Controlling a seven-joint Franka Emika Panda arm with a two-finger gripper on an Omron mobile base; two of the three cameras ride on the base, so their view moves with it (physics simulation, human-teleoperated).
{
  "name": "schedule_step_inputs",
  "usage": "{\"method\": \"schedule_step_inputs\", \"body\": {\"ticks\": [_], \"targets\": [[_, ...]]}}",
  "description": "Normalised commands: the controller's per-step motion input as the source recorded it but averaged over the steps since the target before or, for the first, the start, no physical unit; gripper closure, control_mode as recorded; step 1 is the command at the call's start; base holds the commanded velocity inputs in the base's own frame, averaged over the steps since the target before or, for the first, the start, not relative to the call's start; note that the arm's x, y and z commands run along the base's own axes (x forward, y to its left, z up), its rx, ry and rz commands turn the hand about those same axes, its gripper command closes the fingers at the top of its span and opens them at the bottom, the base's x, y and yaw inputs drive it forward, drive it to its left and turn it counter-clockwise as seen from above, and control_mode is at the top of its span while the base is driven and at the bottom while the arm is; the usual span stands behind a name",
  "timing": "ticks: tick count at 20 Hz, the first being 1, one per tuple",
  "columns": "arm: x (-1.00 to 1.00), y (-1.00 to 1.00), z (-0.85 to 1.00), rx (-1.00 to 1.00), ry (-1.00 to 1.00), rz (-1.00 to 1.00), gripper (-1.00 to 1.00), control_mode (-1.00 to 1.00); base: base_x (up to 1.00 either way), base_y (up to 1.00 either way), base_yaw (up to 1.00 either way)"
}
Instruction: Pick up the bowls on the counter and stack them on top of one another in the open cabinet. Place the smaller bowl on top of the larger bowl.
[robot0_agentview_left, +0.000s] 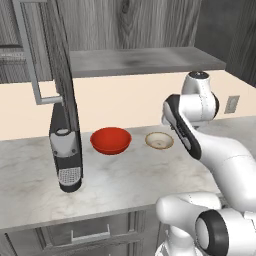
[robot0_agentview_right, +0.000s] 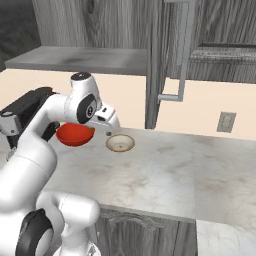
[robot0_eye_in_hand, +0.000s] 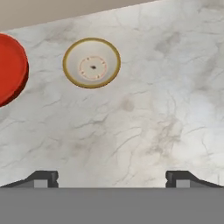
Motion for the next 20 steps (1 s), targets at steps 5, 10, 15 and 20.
{"method": "schedule_step_inputs", "body": {"ticks": [5, 10, 15, 20], "targets": [[0.06, -0.48, -0.53, 0.03, -0.02, -0.11, -1.00, -1.00, 0.00, 0.00, 0.00], [0.34, -0.41, -0.37, 0.04, 0.00, -0.01, -1.00, -1.00, 0.00, 0.00, 0.00], [0.33, -0.18, -0.43, 0.00, 0.00, 0.00, -1.00, -1.00, 0.00, 0.00, 0.00], [0.46, 0.00, -0.25, 0.02, 0.00, 0.00, -1.00, -1.00, 0.00, 0.00, 0.00]]}}
